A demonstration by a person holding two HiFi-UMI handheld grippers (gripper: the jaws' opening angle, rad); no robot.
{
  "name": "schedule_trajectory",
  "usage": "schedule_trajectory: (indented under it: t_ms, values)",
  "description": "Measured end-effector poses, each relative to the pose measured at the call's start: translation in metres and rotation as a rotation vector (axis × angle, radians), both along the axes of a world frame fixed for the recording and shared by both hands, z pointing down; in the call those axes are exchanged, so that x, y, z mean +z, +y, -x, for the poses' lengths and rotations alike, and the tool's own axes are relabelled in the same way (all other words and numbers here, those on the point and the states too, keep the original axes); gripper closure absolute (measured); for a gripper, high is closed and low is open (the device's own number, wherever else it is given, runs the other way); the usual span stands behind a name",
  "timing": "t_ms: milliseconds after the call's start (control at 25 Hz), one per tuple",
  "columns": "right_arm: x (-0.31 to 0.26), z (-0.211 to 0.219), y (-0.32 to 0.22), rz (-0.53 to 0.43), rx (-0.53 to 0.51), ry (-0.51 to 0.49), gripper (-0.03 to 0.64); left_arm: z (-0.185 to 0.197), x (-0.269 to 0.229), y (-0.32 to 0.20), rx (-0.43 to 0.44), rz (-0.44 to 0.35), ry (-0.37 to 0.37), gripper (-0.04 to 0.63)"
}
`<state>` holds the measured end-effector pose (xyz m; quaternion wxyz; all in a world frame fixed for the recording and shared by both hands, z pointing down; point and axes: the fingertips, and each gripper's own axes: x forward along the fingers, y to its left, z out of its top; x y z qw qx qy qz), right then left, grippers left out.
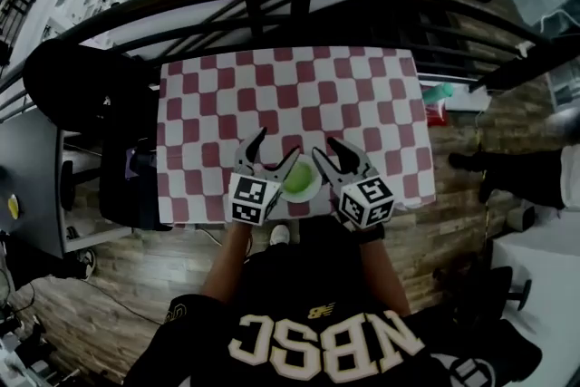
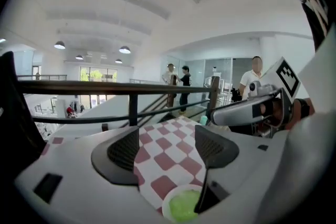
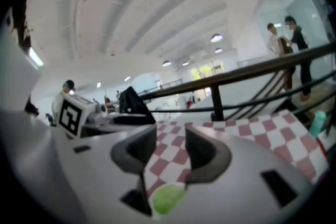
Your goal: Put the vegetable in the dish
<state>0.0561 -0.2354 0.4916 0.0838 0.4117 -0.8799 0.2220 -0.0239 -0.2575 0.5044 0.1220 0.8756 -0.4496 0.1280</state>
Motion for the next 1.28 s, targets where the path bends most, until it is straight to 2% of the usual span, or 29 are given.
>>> schedule_trajectory:
  t_ms: [160, 360, 520, 720, 1280]
  values:
    - [-0.039, 0.016, -0.001, -0.133, -0.024, 0.048, 0.465, 0.021, -0.056, -0.006, -0.08, -0.13, 0.027, 0.293]
    - [-0.07, 0.021, -0.007, -0.242, 0.01, 0.095, 0.542, 0.043, -0.095, -0.005, -0.19, -0.217, 0.071, 0.373]
    - [-0.08, 0.014, -0.019, -0.257, 0.08, 0.149, 0.574, 0.048, -0.108, -0.005, -0.249, -0.257, 0.073, 0.451]
    - [-0.083, 0.004, -0.024, -0.273, 0.102, 0.183, 0.589, 0.043, -0.113, -0.009, -0.28, -0.277, 0.059, 0.571]
    - [-0.082, -0.029, -0.033, -0.27, 0.163, 0.186, 0.591, 0.019, -0.109, -0.016, -0.239, -0.261, 0.074, 0.577]
